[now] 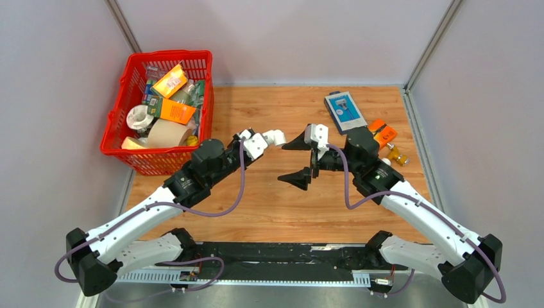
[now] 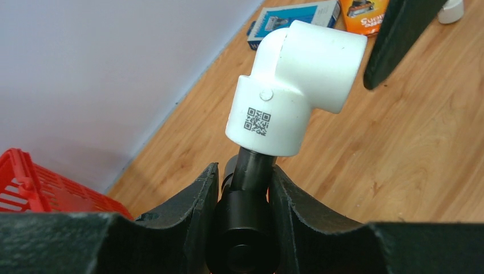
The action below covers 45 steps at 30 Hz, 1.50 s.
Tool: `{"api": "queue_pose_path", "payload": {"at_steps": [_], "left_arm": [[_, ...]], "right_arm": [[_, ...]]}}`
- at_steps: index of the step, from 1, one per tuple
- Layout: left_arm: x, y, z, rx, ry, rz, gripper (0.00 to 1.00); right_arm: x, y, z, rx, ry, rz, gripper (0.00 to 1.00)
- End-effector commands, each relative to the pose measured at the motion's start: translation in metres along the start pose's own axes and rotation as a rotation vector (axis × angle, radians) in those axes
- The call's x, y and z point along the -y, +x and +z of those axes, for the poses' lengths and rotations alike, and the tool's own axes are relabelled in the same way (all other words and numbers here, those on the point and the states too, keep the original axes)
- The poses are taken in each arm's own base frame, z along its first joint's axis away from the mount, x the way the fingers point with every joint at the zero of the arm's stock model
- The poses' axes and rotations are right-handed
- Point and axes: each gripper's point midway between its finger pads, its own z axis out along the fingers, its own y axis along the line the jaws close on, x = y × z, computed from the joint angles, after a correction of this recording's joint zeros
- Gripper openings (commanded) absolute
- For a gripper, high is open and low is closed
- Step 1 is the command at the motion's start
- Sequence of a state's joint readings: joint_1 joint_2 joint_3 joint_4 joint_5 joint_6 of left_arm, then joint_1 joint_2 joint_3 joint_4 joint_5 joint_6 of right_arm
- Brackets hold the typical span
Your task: Install the water faucets
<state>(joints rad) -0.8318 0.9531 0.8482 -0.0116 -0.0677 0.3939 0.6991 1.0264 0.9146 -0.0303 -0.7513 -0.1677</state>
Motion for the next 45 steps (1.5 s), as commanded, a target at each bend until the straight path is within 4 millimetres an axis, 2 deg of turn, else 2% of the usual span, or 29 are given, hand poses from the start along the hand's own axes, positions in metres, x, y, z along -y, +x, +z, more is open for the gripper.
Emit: {"api": "queue_pose_path", "payload": {"at_steps": [1,5,11,15,16,17,20,25,33,45], "left_arm": [[-0.012,-0.042,-0.002,0.103,-0.01,-0.046,0.0],[-0.008,-0.039,-0.001,0.067,0.017,-0.056,0.0],[0.01,-0.045,0.003,0.075,0.125,-0.068,0.0],[0.007,-0.047,0.005,0.05,0.11,-0.114,0.0],[0.0,-0.049,0.006,0.038,0.079,-0.124,0.0],[0.0,-0.044,0.007,0.007,0.076,-0.138,0.0],[0.003,-0.045,0.008,-0.016,0.096,-0.162,0.0],[0.017,-0.05,0.009,-0.003,0.176,-0.171,0.0],[0.038,-0.044,0.007,-0.044,0.301,-0.142,0.0],[0.069,-0.05,-0.007,-0.016,0.498,-0.023,0.0]], "right_arm": [[0.012,-0.033,-0.007,0.091,0.068,-0.147,0.96],[0.012,-0.025,-0.009,0.068,0.058,-0.15,0.95],[0.009,-0.03,-0.01,0.084,0.038,-0.183,0.96],[0.003,-0.032,-0.009,0.092,0.003,-0.196,0.95],[-0.001,-0.032,-0.01,0.096,-0.01,-0.202,0.95],[-0.002,-0.032,-0.011,0.098,-0.013,-0.205,0.95],[0.004,-0.027,-0.013,0.091,0.031,-0.22,0.95],[0.015,-0.026,-0.015,0.083,0.094,-0.249,0.95],[0.023,-0.034,-0.014,0.089,0.117,-0.296,0.96],[0.023,-0.019,0.003,0.038,0.031,-0.254,0.98]]}}
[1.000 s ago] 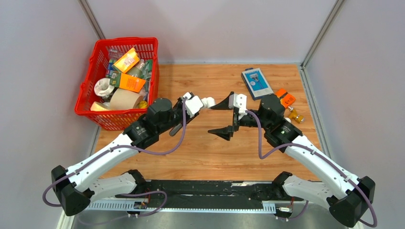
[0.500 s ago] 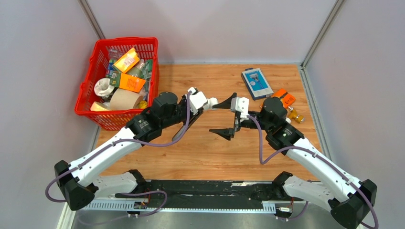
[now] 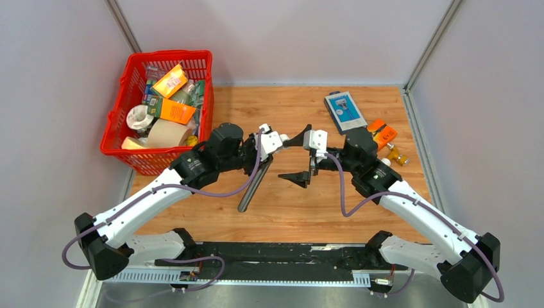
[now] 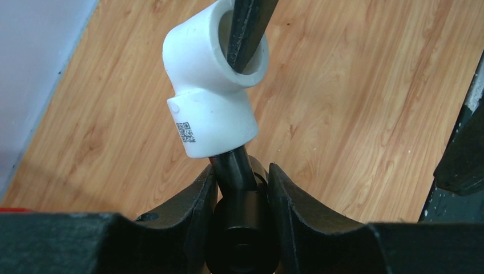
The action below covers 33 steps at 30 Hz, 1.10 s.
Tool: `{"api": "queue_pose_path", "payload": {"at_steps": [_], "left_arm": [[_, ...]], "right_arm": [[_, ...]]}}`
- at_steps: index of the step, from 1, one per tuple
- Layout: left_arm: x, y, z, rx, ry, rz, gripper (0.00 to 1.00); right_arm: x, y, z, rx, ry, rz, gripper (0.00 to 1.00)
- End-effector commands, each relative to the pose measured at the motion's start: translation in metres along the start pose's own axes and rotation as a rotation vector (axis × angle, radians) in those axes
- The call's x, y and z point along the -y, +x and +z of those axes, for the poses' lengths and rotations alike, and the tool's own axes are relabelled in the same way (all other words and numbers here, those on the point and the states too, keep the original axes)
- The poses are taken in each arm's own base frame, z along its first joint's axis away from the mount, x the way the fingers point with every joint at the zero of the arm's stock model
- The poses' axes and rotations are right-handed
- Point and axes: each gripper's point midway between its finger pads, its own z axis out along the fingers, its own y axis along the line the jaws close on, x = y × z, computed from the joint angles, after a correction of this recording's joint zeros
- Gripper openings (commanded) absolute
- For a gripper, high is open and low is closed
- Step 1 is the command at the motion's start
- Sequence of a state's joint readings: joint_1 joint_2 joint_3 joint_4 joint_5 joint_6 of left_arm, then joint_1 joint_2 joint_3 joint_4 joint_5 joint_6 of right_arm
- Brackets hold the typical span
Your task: Install the water faucets
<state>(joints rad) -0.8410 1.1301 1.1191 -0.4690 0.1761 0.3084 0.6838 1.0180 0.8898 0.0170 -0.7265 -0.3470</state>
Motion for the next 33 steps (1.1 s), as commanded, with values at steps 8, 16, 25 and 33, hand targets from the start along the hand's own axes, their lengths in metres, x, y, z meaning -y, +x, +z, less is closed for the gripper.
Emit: {"api": "queue_pose_path", "payload": {"at_steps": [8,16,25,33], "left_arm": [[0.026,-0.049,-0.008,0.148,0.172,0.121,0.0],[0.02,-0.045,-0.014,0.168,0.165,0.099,0.0],[0.007,-0.034,-0.015,0.18,0.259,-0.079,0.0],[0.015,-0.047,-0.018,0.202,0.359,-0.123,0.0]], "right_arm": [[0.011,-0.026,0.006,0.027,-0.031,-0.109,0.99],[0.029,-0.024,-0.008,-0.018,0.082,-0.136,1.0],[-0.007,-0.039,-0.032,0.053,-0.019,-0.367,1.0],[-0.027,-0.018,-0.024,0.053,-0.151,-0.405,0.96]]}}
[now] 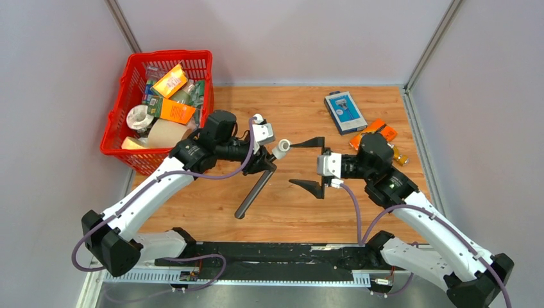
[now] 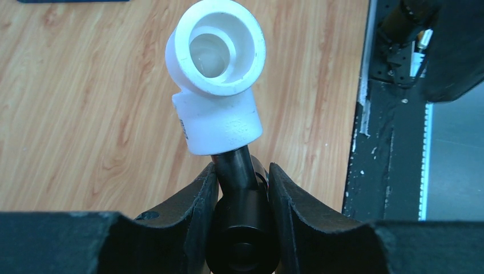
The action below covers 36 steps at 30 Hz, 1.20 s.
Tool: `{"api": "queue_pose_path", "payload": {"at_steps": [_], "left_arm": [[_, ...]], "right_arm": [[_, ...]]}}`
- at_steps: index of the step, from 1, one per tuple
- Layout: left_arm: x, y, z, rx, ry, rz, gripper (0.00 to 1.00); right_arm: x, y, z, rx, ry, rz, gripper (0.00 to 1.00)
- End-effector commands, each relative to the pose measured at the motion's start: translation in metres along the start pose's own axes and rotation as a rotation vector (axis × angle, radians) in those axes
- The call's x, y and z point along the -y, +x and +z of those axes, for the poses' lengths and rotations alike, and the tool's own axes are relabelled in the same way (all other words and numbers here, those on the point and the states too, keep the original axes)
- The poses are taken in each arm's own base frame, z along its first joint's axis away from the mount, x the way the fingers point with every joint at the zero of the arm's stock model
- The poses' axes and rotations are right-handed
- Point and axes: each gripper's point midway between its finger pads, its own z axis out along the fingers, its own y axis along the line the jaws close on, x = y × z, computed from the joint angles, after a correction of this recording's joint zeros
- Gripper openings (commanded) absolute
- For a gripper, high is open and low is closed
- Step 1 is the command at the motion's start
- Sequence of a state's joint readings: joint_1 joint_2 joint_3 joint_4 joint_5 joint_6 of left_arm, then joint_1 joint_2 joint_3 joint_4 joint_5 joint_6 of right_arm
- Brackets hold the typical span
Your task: Install the water faucets
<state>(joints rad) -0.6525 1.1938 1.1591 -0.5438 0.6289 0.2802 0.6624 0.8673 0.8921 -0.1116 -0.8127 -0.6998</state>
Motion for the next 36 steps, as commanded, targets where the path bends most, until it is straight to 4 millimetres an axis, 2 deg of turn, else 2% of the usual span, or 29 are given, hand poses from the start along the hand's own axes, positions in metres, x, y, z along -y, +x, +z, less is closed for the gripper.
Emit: {"api": "queue_pose_path", "payload": {"at_steps": [1,7,15,22,27,36], "left_arm": [[0.012,-0.05,-0.01,0.139,0.086,0.049,0.0],[0.013,-0.053,-0.009,0.137,0.109,0.034,0.0],[0.025,-0.057,-0.012,0.146,0.184,0.045,0.0],[0.029,-0.041,-0.011,0.079,0.206,0.046,0.0],[0.034,-0.039,-0.009,0.057,0.23,0.057,0.0],[0.044,-0.049,-0.017,0.09,0.246,0.133,0.0]], "right_arm": [[-0.017,0.007,0.008,0.025,-0.111,-0.033,0.96],[-0.025,0.009,0.009,0.025,-0.161,-0.017,0.91],[-0.02,0.019,0.012,-0.013,-0.145,-0.019,0.91],[-0.012,0.012,0.013,-0.001,-0.139,-0.046,0.94],[-0.009,0.012,0.016,0.0,-0.139,-0.054,0.95],[-0.014,0.03,0.023,-0.031,-0.165,-0.004,0.95]]}}
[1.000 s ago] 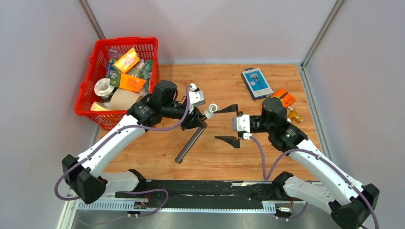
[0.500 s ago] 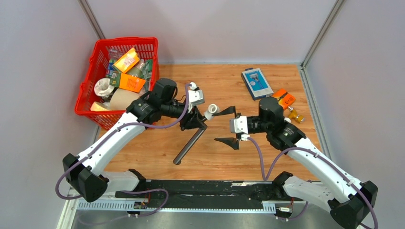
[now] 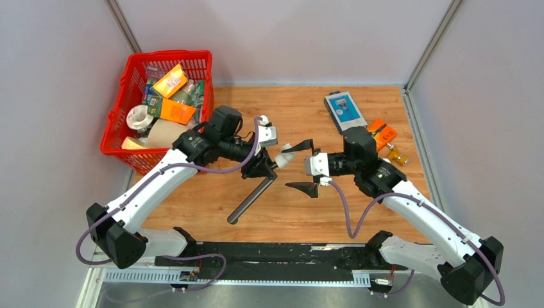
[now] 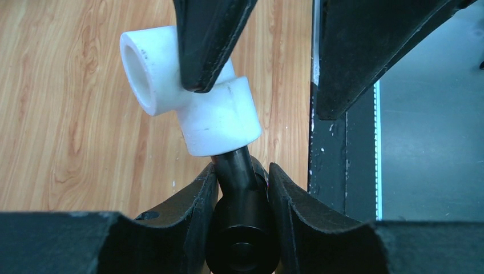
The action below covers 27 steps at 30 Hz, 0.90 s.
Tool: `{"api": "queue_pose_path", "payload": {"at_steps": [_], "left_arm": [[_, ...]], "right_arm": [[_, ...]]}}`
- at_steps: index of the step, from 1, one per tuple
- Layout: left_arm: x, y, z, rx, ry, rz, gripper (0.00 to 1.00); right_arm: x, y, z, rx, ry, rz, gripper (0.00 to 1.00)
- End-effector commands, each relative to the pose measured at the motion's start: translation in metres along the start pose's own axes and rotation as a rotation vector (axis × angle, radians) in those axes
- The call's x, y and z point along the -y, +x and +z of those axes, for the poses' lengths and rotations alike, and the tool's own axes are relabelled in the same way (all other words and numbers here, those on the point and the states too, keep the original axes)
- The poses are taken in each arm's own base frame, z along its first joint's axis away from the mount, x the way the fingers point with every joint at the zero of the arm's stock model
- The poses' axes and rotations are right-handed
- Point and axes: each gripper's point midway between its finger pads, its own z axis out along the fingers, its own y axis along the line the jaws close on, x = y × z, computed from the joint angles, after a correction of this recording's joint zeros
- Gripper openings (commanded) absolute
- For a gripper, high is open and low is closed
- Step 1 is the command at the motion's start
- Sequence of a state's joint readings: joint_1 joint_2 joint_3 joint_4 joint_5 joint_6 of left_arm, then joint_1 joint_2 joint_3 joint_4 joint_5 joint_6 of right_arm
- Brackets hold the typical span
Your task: Install the water faucets
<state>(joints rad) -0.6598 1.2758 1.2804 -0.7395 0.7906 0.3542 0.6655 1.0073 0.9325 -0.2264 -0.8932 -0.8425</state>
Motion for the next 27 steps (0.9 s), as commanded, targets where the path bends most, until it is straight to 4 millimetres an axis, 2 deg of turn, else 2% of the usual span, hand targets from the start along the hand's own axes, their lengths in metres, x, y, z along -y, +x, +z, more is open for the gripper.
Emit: {"api": "queue_pose_path", "payload": {"at_steps": [1,6,16,21,27], "left_arm": [[0.019,-0.046,-0.016,0.127,0.046,0.186,0.0],[0.017,-0.046,-0.018,0.129,0.017,0.21,0.0],[0.015,-0.062,-0.032,0.198,-0.076,0.318,0.0],[0.031,-0.063,-0.033,0.217,0.004,0.349,0.0],[0.037,-0.063,-0.029,0.225,0.06,0.327,0.0]], "right_arm": [[0.006,-0.005,0.003,0.014,-0.012,-0.02,0.95],[0.001,-0.003,0.007,0.023,-0.047,0.023,0.9],[0.0,0.011,0.013,-0.025,-0.069,0.152,0.81],[0.0,0.021,0.016,-0.052,-0.07,0.168,0.78],[-0.004,0.023,0.018,-0.042,-0.09,0.142,0.76]]}}
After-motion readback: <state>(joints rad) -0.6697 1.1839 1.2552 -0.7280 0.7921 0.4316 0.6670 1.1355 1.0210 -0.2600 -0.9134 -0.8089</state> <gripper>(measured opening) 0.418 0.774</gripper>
